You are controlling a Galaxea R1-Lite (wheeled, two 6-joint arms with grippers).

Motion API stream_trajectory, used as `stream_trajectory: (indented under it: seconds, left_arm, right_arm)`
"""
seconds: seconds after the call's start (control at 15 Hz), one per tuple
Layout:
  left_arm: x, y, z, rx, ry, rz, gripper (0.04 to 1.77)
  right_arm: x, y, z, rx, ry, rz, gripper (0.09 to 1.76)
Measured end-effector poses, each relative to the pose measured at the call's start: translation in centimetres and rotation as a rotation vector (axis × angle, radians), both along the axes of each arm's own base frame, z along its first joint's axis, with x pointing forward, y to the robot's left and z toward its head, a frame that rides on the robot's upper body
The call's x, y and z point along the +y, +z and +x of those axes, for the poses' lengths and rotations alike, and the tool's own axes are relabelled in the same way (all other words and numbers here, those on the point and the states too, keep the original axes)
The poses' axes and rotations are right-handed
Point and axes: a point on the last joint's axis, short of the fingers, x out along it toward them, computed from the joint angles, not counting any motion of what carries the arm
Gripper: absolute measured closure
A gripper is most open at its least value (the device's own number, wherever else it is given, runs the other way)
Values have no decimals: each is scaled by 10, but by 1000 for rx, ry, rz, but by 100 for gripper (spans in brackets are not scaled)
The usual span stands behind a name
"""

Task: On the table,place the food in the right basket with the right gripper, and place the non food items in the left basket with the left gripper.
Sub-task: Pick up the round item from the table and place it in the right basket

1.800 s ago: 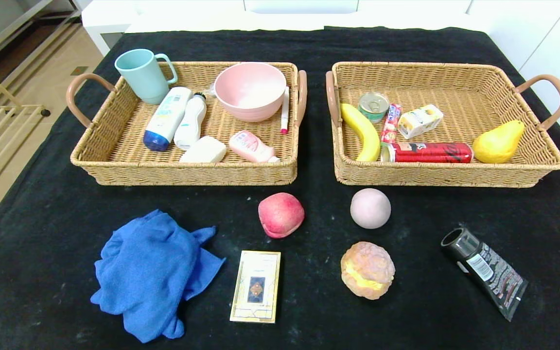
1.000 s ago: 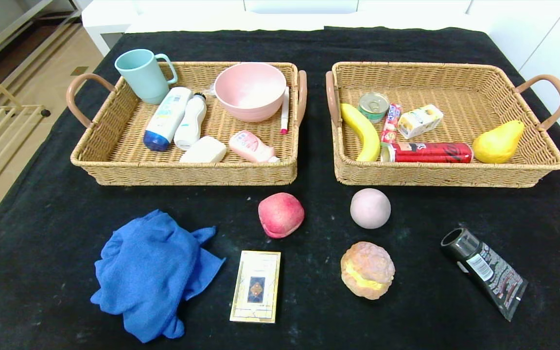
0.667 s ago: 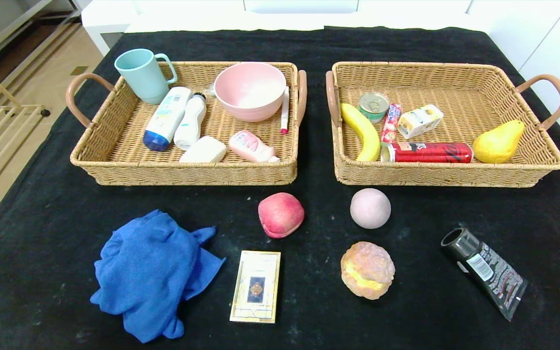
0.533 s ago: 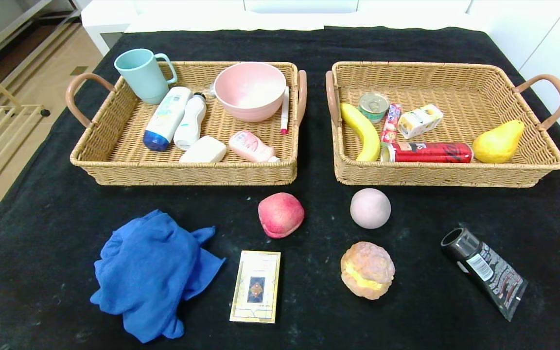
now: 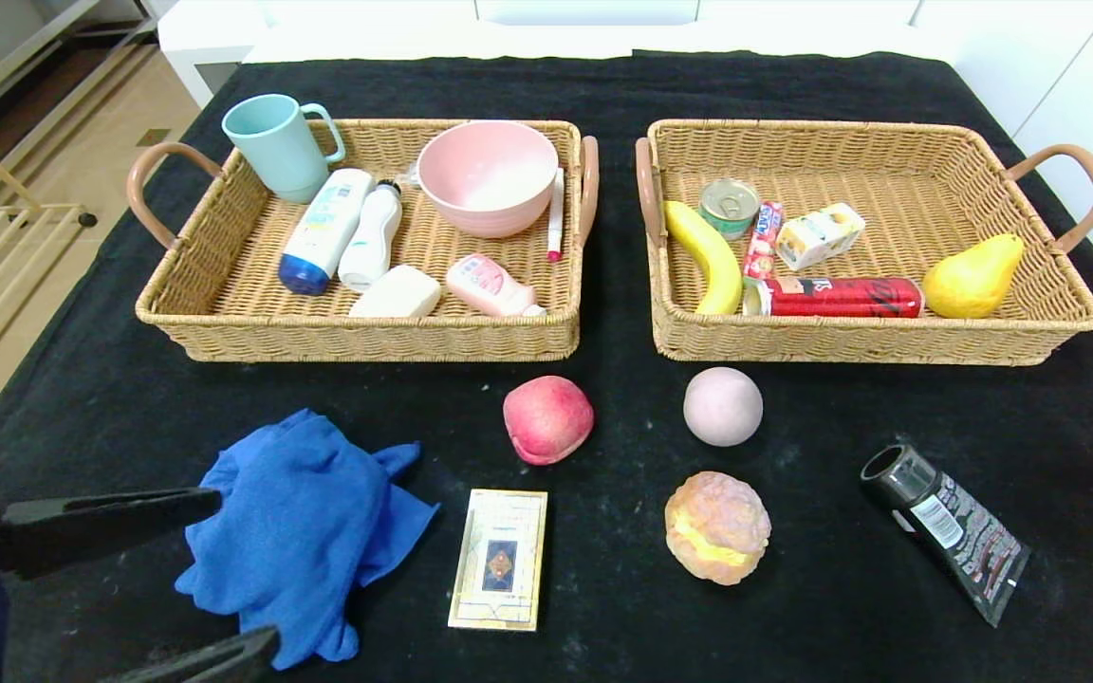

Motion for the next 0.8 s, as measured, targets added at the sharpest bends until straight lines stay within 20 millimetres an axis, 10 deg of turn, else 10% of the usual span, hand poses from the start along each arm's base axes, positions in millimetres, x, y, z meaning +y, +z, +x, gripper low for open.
stream_trajectory:
  seconds: [0.8]
  left_arm:
    - [-33,17,33,-3,-112,56,9]
  right_arm:
    - [28,8,36,86,42,-80,14]
